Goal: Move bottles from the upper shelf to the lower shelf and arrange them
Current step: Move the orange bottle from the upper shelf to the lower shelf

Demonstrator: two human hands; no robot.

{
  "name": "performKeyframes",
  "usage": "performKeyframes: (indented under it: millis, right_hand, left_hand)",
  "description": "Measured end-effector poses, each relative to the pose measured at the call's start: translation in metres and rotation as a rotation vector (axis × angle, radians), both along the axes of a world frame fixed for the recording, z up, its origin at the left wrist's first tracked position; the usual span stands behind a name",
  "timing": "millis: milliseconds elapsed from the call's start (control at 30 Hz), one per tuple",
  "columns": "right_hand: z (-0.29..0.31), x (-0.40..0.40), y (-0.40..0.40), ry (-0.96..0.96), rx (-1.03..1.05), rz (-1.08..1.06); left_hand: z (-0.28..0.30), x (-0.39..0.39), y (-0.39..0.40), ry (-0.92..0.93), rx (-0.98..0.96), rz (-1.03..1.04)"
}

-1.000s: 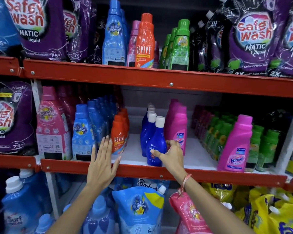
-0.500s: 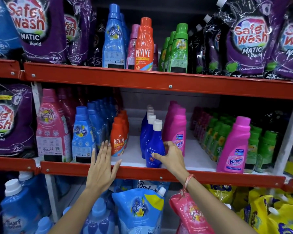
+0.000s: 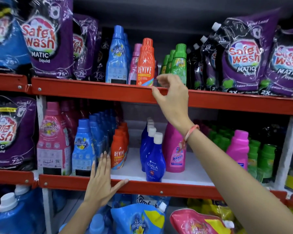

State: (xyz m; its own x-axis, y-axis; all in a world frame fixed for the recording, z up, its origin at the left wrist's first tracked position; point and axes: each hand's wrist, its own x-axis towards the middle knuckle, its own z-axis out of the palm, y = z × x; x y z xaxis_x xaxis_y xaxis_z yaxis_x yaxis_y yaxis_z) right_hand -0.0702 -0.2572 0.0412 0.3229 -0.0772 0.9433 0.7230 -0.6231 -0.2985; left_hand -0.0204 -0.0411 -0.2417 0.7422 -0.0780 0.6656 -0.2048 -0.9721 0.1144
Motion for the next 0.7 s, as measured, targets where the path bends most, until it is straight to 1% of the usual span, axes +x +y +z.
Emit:
performKeyframes:
  millis: [67, 200, 300, 367, 600, 700]
  right_hand:
    - [0.023, 0.010, 0.001, 0.046, -0.007, -0.029]
    - [0.055, 0.034, 0.005, 0.269, -0.059, -0.105]
    - [0.068, 0.049, 0.009, 0.427, -0.049, -0.035]
    - [0.073, 0.056, 0.012, 0.494, -0.060, 0.008]
    - [0.079, 0.070, 0.022, 0.589, 0.035, 0.164]
    - [0.074, 0.076, 0.020, 0.532, 0.120, 0.203]
  left_hand:
    - [0.000, 0.001, 0.000, 0.016, 0.001, 0.005]
    - [0.000, 0.003, 0.000, 0.018, -0.016, 0.001]
    - [0.000, 0.004, 0.001, 0.016, -0.017, 0.013]
    - [-0.001, 0.004, 0.001, 0.024, -0.010, 0.028]
    - [-0.002, 0.005, 0.000, -0.003, 0.007, 0.040]
    - [-0.003, 0.005, 0.000, 0.002, 0.010, 0.039]
